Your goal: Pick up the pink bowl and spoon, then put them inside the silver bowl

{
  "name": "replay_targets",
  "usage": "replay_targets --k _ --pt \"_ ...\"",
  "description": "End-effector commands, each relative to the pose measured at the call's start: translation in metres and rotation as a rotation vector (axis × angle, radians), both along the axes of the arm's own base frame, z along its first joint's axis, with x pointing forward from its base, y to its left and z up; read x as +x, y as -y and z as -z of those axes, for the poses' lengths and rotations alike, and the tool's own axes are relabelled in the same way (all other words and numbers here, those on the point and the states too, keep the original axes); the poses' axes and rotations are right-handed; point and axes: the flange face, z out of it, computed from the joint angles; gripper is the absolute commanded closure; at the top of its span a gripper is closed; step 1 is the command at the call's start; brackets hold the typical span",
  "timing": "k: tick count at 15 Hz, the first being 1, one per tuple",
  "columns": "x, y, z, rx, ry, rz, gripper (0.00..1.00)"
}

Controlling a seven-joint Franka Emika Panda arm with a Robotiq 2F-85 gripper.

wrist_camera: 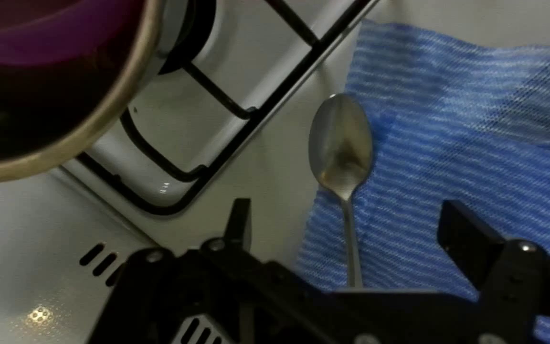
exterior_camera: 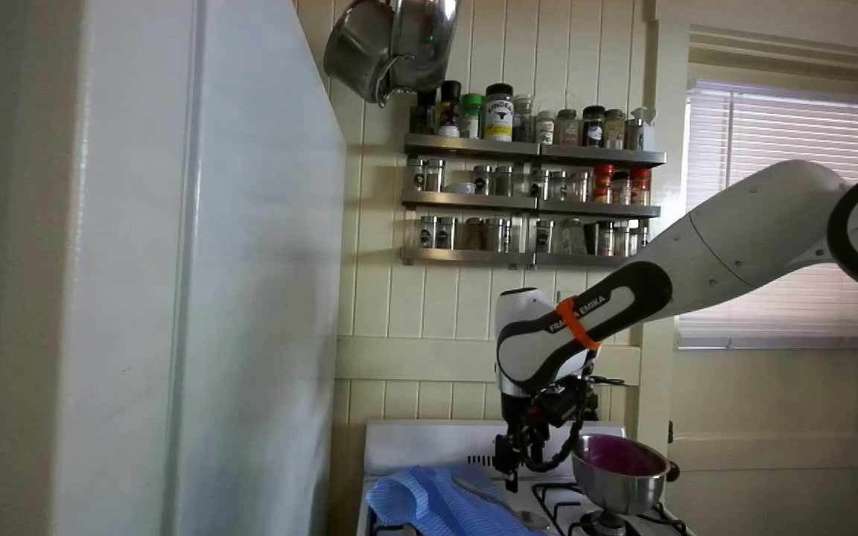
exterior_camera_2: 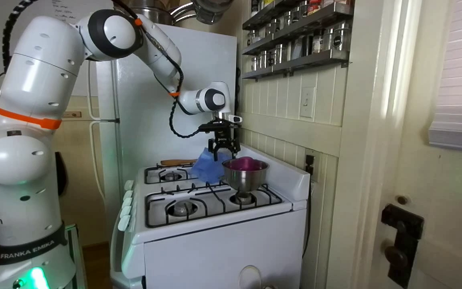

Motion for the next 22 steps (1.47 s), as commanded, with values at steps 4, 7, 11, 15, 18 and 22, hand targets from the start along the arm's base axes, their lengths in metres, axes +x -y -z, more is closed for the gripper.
replay_targets --k 4,7,11,15,18,22 --pt "0.014 -0.005 0.023 0.029 -0.022 -0.048 0.12" --pt "0.024 -0.002 0.034 0.047 -0.038 -0.061 0.25" --pt "0.044 -0.010 0.038 0.041 -0.046 -0.086 0.28" --pt "0.055 -0.023 0.046 0.043 -0.058 -0.115 0.32" --pt "0.057 -0.025 0.051 0.031 -0.072 -0.108 0.30" --pt "0.048 -0.009 0.046 0.039 -0.063 -0.073 0.28"
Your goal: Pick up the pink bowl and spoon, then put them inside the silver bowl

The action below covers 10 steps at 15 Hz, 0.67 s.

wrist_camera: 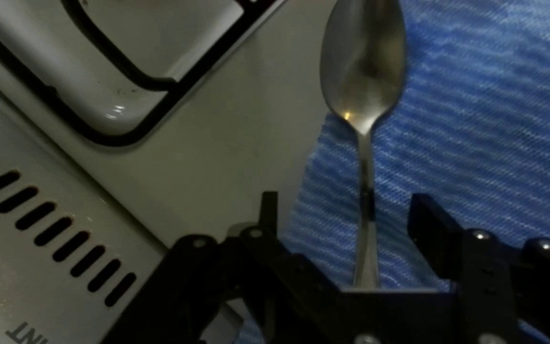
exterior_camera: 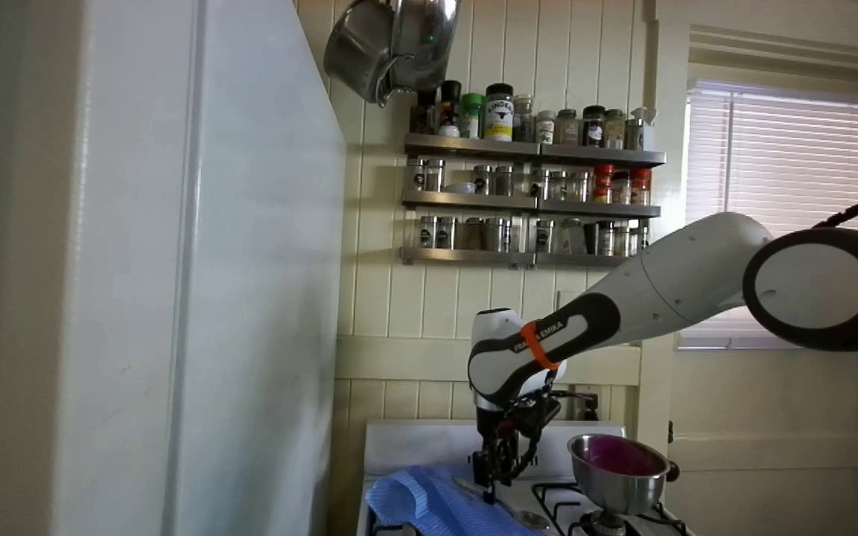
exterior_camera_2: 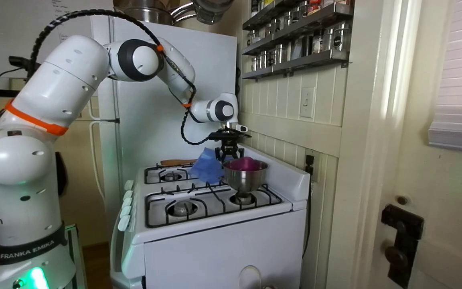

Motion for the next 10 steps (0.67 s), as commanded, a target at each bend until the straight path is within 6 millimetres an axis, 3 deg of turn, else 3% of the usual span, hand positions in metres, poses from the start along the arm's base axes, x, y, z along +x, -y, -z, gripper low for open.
replay_targets --k 1,6,10 --pt "-0.009 0.011 0.003 0.006 -0.021 0.029 0.28" --pt "-0.024 0.016 0.014 0.004 -0.049 0.042 0.31" --pt "-0.027 0.017 0.016 0.001 -0.054 0.056 0.42"
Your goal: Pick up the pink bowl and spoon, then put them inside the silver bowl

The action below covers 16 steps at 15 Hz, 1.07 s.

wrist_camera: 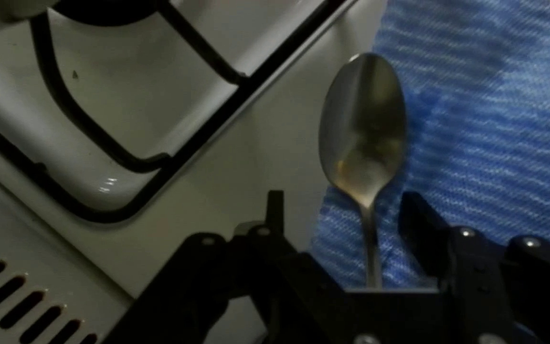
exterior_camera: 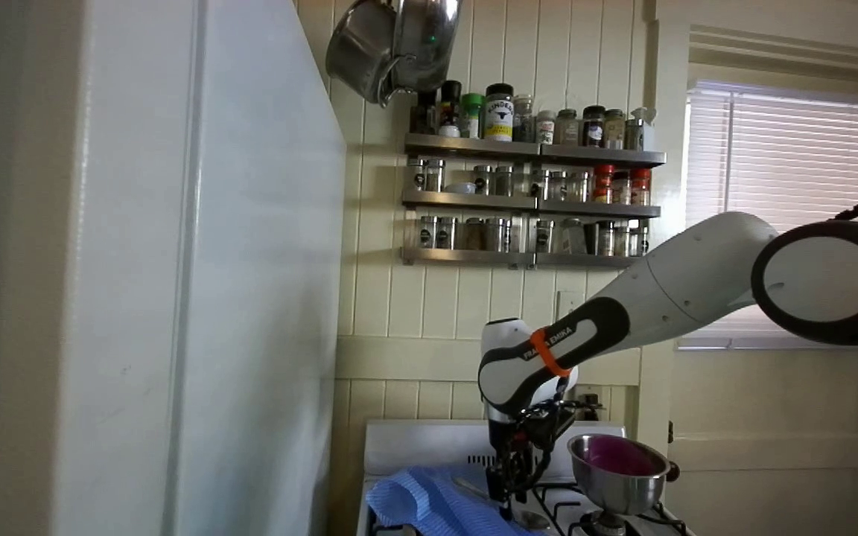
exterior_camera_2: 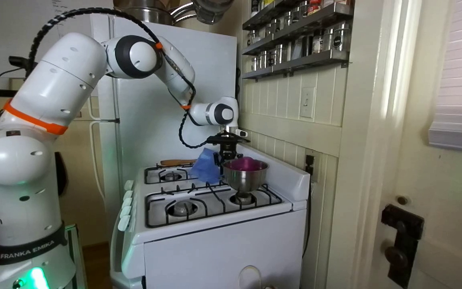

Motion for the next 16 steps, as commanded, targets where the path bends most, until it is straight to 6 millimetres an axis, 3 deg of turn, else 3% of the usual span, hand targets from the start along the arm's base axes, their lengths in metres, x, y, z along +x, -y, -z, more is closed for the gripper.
replay_targets --k 1,2,3,7,9,10,12,14,15,16 --pt "-0.009 0.003 -0.003 0.007 0.002 0.030 0.44" --pt "-0.009 0.004 -0.005 0.006 0.007 0.036 0.50" --pt "-0.008 0.006 -0.007 0.005 0.012 0.044 0.48" --pt "-0.007 0.010 -0.017 -0.001 0.029 0.058 0.55" --pt "-0.006 0.009 -0.020 -0.002 0.034 0.062 0.79" --pt "-0.006 0.009 -0.020 -0.001 0.034 0.061 0.82" --pt "-0.006 0.009 -0.020 0.001 0.031 0.060 0.99" --pt "-0.007 0.008 -0.019 0.000 0.026 0.053 1.00" --pt "-0.009 0.007 -0.021 -0.001 0.029 0.049 0.72" --pt "-0.011 0.006 -0.023 -0.008 0.038 0.051 0.74"
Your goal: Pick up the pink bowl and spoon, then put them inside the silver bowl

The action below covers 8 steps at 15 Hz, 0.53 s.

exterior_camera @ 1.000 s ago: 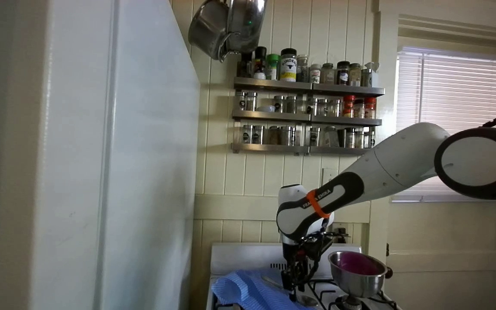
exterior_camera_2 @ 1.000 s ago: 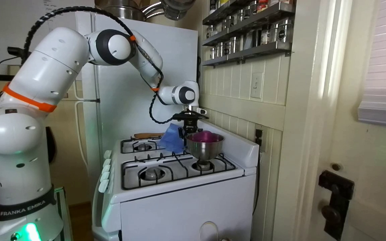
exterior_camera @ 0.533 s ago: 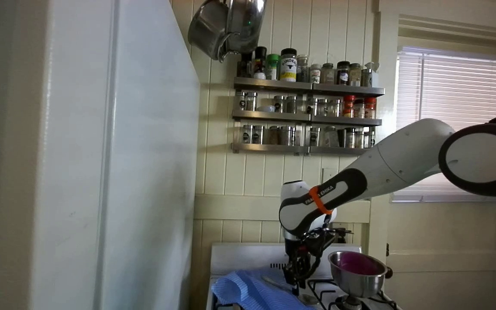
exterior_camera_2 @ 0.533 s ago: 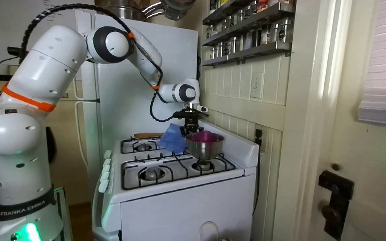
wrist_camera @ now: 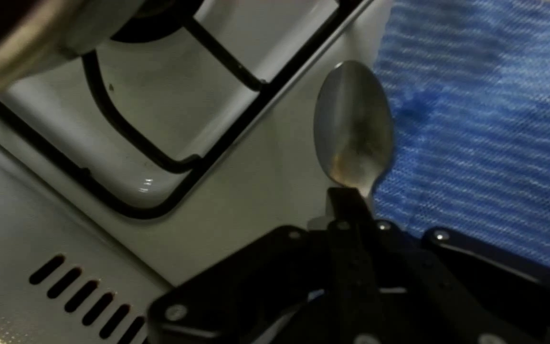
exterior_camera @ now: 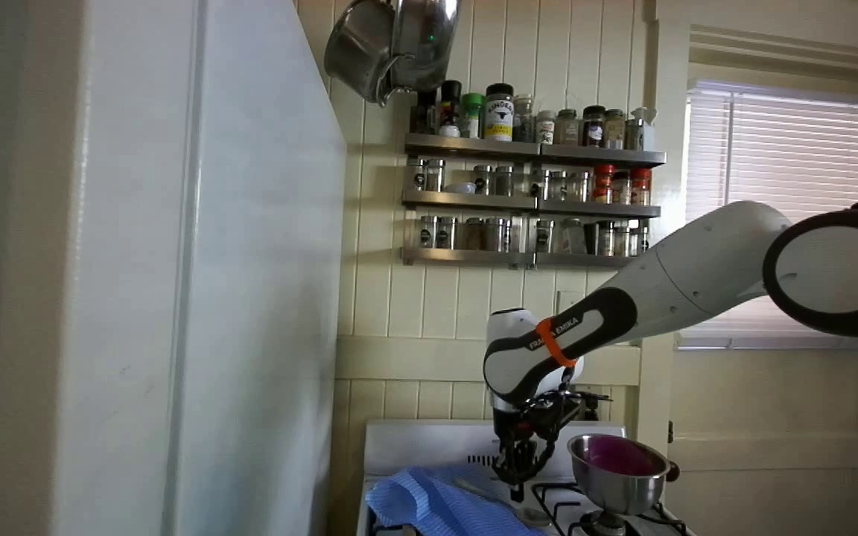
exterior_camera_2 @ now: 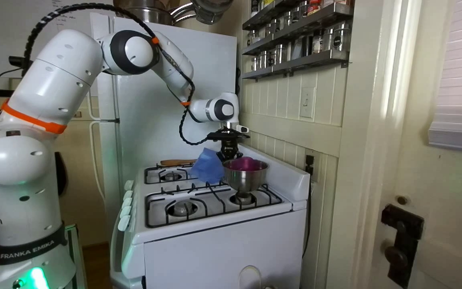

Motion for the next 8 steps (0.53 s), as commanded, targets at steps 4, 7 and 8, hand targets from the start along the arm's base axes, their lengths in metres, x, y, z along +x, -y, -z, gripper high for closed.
replay_targets --k 4,7,8 --pt "-0.020 -0.005 -0.017 -0.022 0.039 0.005 0.50" --pt "-0.021 -0.013 -0.017 0.010 0.039 -0.074 0.27" --pt "-0.021 -0.015 -0.017 0.030 0.043 -0.110 0.21"
